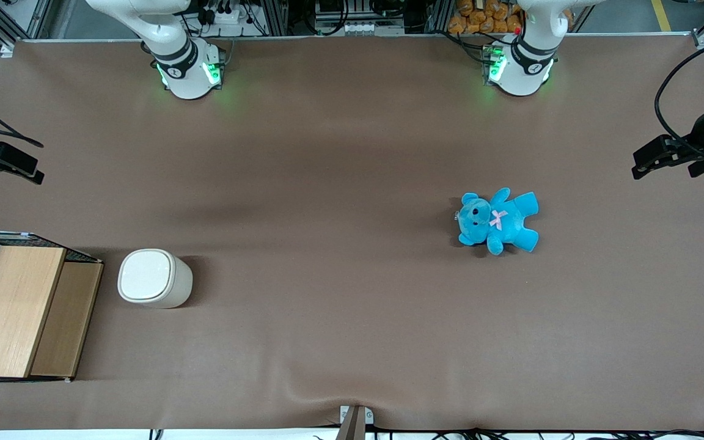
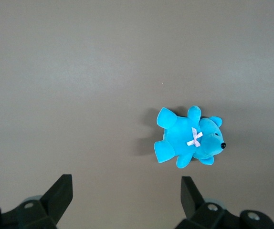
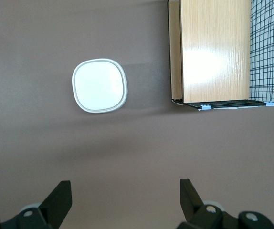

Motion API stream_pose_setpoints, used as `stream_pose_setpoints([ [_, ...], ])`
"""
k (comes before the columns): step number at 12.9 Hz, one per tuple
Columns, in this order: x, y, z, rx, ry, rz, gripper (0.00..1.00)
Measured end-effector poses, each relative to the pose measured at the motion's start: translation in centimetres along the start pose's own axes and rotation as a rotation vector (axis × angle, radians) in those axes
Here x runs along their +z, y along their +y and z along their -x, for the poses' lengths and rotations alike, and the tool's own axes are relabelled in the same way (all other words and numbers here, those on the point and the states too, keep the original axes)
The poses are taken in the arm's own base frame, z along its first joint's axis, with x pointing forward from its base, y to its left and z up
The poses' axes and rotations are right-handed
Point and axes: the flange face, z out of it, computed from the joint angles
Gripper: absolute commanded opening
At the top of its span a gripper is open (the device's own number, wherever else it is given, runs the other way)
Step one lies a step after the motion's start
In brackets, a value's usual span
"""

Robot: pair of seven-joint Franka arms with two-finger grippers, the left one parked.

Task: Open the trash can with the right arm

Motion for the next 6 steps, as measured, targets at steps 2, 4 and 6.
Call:
stream_pose_setpoints([
  [2, -0.01, 0.01, 0.00, 0.000, 0.000, 0.002, 1.00],
  [4, -0.02, 0.04, 0.00, -0.001, 0.000, 0.004, 1.00],
  [6, 0.15, 0.08, -0.08, 0.000, -0.003, 0.005, 1.00],
])
